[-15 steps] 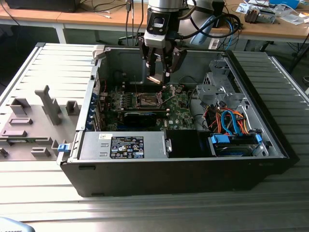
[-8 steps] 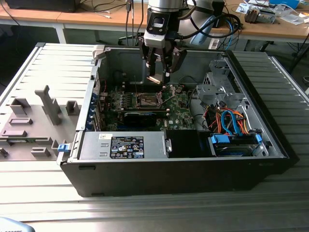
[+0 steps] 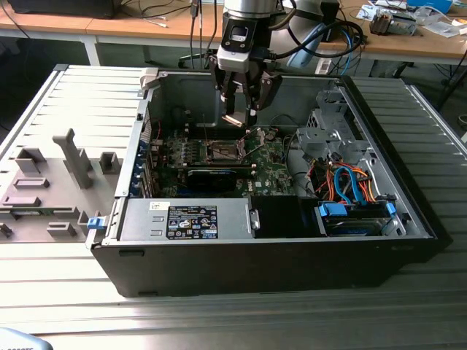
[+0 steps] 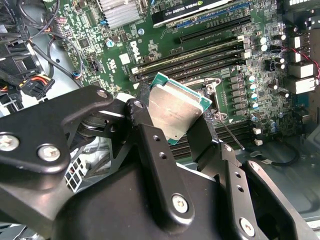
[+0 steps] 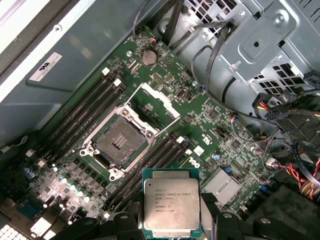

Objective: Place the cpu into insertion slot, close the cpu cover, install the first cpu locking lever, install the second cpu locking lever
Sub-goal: 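Place the cpu into insertion slot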

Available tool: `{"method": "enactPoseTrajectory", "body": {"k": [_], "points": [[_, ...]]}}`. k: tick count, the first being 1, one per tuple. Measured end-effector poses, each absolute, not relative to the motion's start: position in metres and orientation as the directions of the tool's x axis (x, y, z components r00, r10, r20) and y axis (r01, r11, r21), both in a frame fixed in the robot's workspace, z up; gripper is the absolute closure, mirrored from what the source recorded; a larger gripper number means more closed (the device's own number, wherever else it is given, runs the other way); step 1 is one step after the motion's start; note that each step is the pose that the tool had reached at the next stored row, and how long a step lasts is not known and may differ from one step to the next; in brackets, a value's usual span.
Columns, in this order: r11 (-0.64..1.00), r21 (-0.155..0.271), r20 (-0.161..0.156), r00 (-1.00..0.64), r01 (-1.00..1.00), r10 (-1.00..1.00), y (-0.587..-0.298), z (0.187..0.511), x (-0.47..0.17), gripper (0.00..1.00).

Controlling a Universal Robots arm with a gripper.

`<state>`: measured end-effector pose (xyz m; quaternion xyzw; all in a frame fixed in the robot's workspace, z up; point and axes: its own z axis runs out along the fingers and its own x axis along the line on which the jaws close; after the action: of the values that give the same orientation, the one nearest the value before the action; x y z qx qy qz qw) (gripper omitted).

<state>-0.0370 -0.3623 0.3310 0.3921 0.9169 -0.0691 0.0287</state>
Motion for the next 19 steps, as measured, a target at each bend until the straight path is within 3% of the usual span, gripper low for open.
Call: {"method": "enactPoseTrajectory", "body": {"k": [19], "points": [[0.669,-0.108,-0.111,-0.678,0.735,0.727,-0.3623,0.3305,-0.037,0.46]]}}
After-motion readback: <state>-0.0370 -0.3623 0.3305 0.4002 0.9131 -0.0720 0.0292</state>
